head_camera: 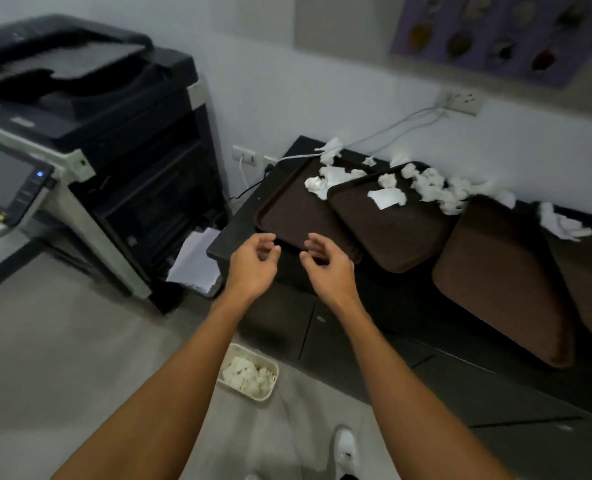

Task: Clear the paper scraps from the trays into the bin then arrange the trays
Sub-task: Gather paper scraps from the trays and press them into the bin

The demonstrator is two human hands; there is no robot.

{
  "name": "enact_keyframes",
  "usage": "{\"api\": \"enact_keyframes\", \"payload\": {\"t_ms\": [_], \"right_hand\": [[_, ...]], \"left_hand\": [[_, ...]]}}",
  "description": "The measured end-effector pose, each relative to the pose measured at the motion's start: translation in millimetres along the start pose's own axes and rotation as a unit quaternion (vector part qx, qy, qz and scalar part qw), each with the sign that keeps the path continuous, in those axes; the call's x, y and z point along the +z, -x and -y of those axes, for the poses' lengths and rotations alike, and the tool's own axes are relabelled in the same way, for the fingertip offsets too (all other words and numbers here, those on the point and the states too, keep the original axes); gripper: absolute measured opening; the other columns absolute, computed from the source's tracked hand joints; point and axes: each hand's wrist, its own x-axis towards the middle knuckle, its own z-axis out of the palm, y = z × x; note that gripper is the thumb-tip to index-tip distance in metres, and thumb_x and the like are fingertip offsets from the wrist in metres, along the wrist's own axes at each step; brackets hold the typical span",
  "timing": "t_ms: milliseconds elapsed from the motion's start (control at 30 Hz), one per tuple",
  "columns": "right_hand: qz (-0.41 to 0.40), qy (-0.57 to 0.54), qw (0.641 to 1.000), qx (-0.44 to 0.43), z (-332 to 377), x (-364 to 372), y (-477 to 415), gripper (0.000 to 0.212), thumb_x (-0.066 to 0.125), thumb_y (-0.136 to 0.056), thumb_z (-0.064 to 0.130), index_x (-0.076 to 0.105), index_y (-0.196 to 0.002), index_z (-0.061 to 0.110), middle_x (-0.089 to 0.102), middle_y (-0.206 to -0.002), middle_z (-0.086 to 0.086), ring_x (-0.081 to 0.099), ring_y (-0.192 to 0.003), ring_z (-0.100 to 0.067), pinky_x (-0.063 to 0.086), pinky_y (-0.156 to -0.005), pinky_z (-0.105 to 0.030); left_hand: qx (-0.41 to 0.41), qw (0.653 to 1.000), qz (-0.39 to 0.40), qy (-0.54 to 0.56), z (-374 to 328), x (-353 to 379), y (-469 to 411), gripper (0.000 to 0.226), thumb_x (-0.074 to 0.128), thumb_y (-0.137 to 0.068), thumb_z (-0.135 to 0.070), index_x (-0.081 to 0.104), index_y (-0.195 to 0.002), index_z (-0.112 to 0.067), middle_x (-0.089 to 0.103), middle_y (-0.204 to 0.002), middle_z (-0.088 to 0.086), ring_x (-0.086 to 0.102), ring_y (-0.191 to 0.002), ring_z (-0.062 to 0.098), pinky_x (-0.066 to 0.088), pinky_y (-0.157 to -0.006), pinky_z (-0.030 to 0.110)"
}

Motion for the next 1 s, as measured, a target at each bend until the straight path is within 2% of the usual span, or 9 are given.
{"api": "enact_keyframes", "payload": {"t_ms": [100,233,333,467,667,767,900,1000], "right_hand": [[-0.042,0.002,0.999,-0.017,16.7,-47.9,-7.8,0.046,0.074,-0.093,0.025,0.063,-0.137,0.024,0.07,-0.119,0.013,0.064,-0.111,0.004,0.052,-0.104,-0.024],[-0.105,-0.002,0.994,-0.028,25.0,-106.1,-17.8,0.045,0.075,-0.092,0.027,0.065,-0.135,0.024,0.072,-0.117,0.012,0.065,-0.108,0.004,0.053,-0.102,-0.023],[-0.143,-0.007,0.989,-0.028,22.6,-149.7,-25.4,0.043,0.074,-0.091,0.027,0.066,-0.134,0.023,0.072,-0.115,0.011,0.066,-0.107,0.004,0.053,-0.102,-0.024],[-0.19,-0.017,0.981,-0.022,9.4,-213.5,-35.1,0.042,0.074,-0.091,0.027,0.067,-0.132,0.024,0.073,-0.115,0.012,0.067,-0.107,0.003,0.053,-0.101,-0.024],[-0.243,-0.005,0.97,-0.002,-27.4,-316.7,-58.3,0.042,0.074,-0.092,0.026,0.066,-0.133,0.023,0.073,-0.113,0.012,0.067,-0.105,0.003,0.053,-0.1,-0.021],[-0.271,0.001,0.963,0.016,-53.8,-368.1,-73.3,0.042,0.074,-0.091,0.025,0.066,-0.132,0.022,0.073,-0.113,0.011,0.068,-0.104,0.002,0.054,-0.1,-0.025],[-0.278,0.017,0.959,0.04,-86.2,-426.5,-89.3,0.044,0.074,-0.092,0.026,0.064,-0.134,0.021,0.072,-0.115,0.012,0.067,-0.106,0.0,0.053,-0.1,-0.023],[-0.278,0.039,0.958,0.063,-119.0,-472.5,-107.6,0.046,0.074,-0.093,0.028,0.063,-0.136,0.02,0.071,-0.118,0.009,0.066,-0.109,-0.004,0.053,-0.101,-0.024]], "left_hand": [[0.04,0.998,0.04,0.002,-46.4,20.6,-6.2,0.029,0.067,-0.097,-0.028,0.066,-0.125,-0.025,0.067,-0.108,-0.012,0.061,-0.094,-0.004,0.044,-0.078,0.01],[0.075,0.994,0.078,0.023,-99.3,58.0,-9.1,0.031,0.068,-0.096,-0.028,0.066,-0.126,-0.023,0.068,-0.109,-0.009,0.063,-0.097,0.0,0.051,-0.086,0.017],[0.097,0.99,0.102,0.025,-132.8,93.3,-12.7,0.03,0.069,-0.095,-0.029,0.067,-0.125,-0.023,0.069,-0.108,-0.009,0.064,-0.093,0.0,0.045,-0.076,0.004],[0.118,0.982,0.144,0.035,-173.9,148.5,-18.0,0.029,0.07,-0.095,-0.03,0.067,-0.123,-0.026,0.069,-0.107,-0.01,0.065,-0.093,0.001,0.049,-0.078,0.008],[0.136,0.971,0.194,0.028,-225.5,251.7,-26.9,0.03,0.068,-0.096,-0.03,0.066,-0.125,-0.024,0.069,-0.107,-0.01,0.065,-0.091,0.002,0.048,-0.077,0.011],[0.146,0.964,0.221,0.025,-251.0,308.7,-30.9,0.03,0.068,-0.096,-0.028,0.066,-0.126,-0.021,0.068,-0.106,-0.009,0.065,-0.092,0.003,0.053,-0.084,0.016],[0.154,0.956,0.249,0.013,-276.1,376.3,-36.1,0.031,0.067,-0.097,-0.026,0.065,-0.127,-0.021,0.068,-0.109,-0.008,0.064,-0.091,0.001,0.046,-0.073,0.004],[0.154,0.951,0.267,0.004,-289.5,432.1,-42.9,0.031,0.067,-0.097,-0.026,0.064,-0.127,-0.02,0.067,-0.107,-0.009,0.063,-0.09,0.0,0.053,-0.083,0.015]]}}
